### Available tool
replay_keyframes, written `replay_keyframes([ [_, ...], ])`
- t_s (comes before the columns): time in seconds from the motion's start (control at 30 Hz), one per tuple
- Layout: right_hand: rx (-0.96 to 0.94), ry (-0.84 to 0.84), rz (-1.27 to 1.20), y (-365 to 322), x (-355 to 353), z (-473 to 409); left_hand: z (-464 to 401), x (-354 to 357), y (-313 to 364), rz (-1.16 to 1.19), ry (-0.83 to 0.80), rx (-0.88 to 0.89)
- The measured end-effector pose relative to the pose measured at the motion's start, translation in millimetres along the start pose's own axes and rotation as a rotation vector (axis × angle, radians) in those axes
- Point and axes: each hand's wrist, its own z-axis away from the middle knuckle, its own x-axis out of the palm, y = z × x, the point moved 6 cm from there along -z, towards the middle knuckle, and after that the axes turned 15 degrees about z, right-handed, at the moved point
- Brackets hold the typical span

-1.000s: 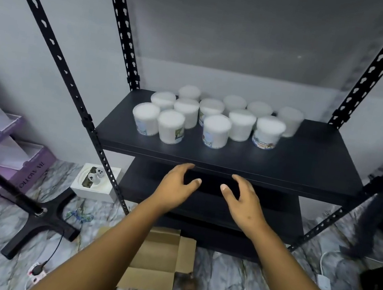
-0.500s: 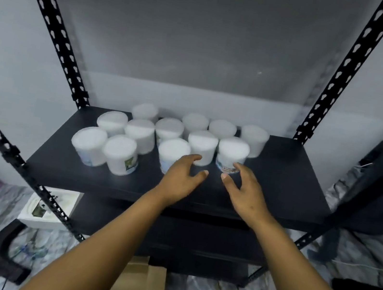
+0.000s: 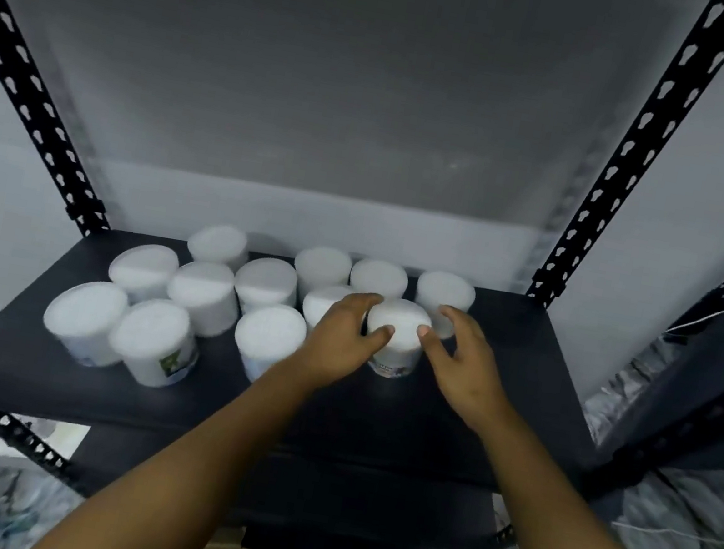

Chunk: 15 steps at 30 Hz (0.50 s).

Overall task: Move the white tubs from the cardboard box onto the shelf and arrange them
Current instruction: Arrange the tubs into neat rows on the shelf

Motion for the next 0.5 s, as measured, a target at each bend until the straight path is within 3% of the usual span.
replay_keyframes([
  [0.27,-0.057,-0.084,0.039,16.8,-15.0,-31.3,-13.9,14.2,8.0,-0.060,0.109,-0.002],
  [0.5,-0.098,-0.123,0.126,31.3,-13.8,-58.6,-20.4,28.4,3.5,-0.334,0.028,0.015],
])
